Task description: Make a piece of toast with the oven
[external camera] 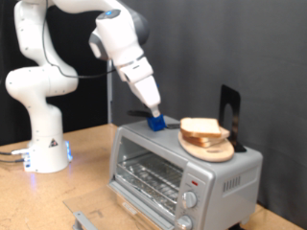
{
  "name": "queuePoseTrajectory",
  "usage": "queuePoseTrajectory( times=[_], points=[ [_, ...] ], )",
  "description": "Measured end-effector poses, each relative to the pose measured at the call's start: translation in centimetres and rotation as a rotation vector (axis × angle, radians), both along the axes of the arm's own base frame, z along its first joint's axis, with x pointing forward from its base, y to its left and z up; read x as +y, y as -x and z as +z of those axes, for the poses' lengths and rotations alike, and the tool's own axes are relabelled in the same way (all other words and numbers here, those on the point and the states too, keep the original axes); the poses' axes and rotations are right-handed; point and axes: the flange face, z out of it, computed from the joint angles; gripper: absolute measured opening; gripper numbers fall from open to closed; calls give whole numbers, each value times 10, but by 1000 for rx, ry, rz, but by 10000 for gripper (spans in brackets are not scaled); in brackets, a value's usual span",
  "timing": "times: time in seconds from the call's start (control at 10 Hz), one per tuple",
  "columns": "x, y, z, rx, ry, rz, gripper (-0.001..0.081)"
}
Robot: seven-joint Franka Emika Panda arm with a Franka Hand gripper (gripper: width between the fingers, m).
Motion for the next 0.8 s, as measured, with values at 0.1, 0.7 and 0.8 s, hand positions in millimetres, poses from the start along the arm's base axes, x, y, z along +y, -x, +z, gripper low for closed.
queuePoseTrajectory(
  times=[0.1,0.7,0.8],
  points=[
    [3,-1,-6,-5,-1,3,682],
    [19,2,-26,13,-2,22,682],
    [19,4,-28,17,-1,22,682]
  ],
)
